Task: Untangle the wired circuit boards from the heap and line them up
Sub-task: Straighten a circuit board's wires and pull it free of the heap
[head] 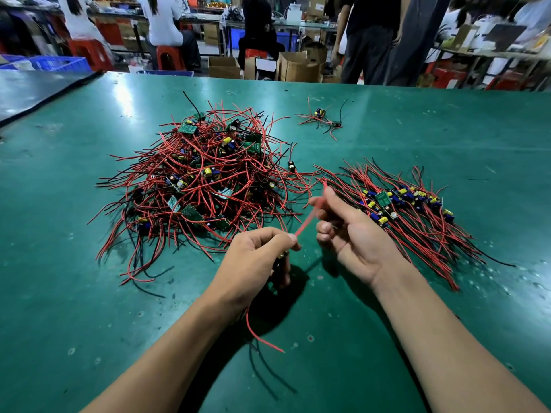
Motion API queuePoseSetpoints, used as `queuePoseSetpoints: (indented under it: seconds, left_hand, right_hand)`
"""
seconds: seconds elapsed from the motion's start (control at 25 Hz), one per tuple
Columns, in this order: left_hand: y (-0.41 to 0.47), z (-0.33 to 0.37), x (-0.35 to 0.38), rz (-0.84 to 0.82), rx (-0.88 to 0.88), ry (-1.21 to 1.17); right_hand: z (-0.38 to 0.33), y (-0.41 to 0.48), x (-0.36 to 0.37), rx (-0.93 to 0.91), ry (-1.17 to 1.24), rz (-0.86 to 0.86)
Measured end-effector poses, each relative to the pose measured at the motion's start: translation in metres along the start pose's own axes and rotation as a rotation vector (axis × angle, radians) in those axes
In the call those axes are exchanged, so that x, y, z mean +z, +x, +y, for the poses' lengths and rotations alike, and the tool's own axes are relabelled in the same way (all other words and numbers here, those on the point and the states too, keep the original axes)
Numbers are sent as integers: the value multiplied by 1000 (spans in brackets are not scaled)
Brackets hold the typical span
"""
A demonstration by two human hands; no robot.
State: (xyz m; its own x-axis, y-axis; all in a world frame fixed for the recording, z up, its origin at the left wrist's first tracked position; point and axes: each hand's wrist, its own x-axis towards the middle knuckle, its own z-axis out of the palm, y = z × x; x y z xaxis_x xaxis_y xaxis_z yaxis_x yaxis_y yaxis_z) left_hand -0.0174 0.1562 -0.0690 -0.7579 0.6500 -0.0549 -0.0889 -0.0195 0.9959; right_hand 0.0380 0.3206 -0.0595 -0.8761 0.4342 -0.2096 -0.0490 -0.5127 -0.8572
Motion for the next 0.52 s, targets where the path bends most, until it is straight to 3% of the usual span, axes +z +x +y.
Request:
queuePoseSetpoints:
  seconds: [0.12, 0.24, 0.36, 0.52]
  left_hand:
    - [2, 1, -2, -20, -24, -84]
    - [1, 2, -6, -84, -55, -112]
    - [0, 2, -7, -95, -56, -90]
    - [3, 3, -6, -82, -73, -123]
  right_hand:
    - [2, -4, -4, 41, -93, -252]
    - [9, -6, -1, 96, -194, -361]
    - [12, -7, 3, 81, -226, -363]
    - [18, -4, 7, -28, -249, -220]
